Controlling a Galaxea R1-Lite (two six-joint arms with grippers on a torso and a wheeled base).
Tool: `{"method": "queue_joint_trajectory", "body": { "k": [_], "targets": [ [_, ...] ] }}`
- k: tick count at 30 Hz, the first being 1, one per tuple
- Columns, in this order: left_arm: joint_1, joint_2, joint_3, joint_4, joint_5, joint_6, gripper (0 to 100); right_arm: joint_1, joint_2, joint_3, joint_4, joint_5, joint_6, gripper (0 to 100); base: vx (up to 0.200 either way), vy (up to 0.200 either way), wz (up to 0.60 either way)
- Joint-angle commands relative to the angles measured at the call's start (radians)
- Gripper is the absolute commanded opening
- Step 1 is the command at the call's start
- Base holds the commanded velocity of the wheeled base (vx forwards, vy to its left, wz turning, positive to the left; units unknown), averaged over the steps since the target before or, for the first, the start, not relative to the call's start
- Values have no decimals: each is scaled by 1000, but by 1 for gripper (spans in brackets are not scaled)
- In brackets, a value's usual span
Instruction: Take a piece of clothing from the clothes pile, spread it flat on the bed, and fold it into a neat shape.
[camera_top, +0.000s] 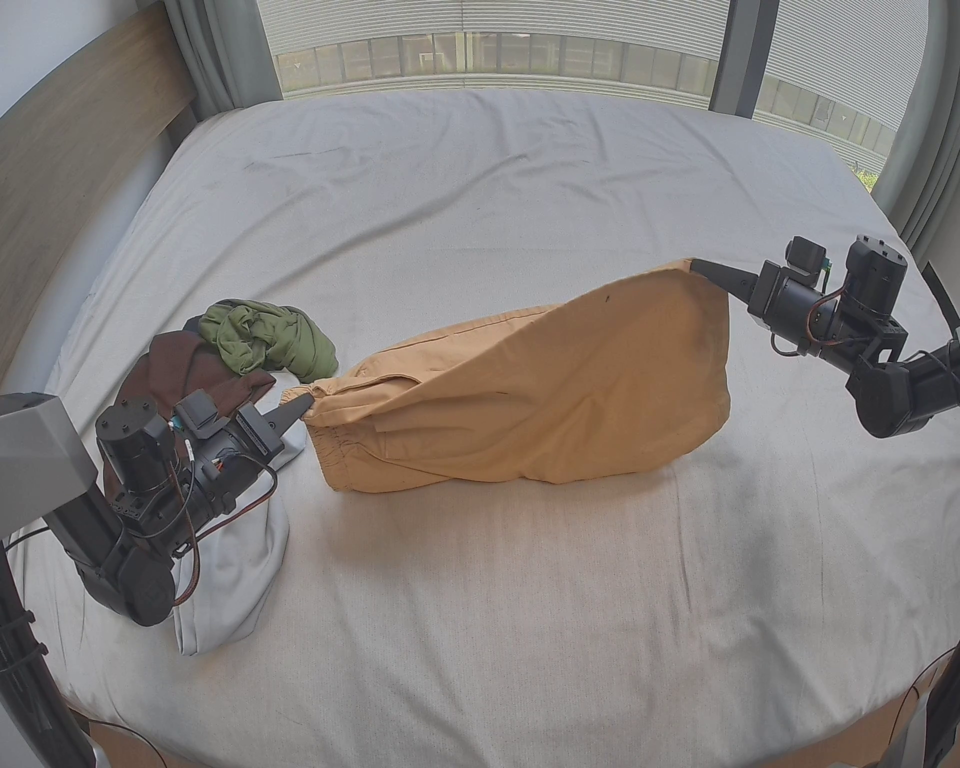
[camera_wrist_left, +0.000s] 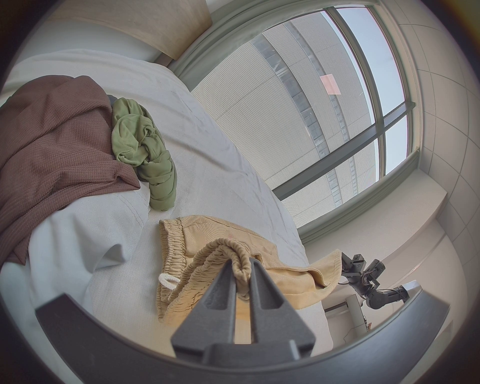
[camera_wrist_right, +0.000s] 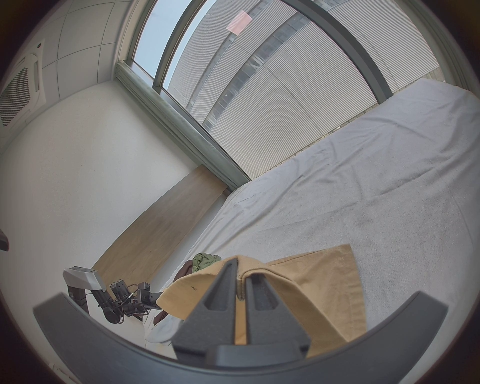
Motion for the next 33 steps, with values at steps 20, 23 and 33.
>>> {"method": "queue_joint_trajectory", "body": {
  "k": [20, 23, 33],
  "targets": [
    [-24, 135, -119, -8, 111, -2, 0, 15, 199, -297, 137, -16, 2, 0, 0, 0, 0],
    [-29, 164, -138, -9, 131, 0, 0, 16, 234, -317, 136, -36, 2, 0, 0, 0, 0],
    [-29, 167, -136, -11, 133, -2, 0, 27, 231, -285, 128, -36, 2, 0, 0, 0, 0]
  ]
}}
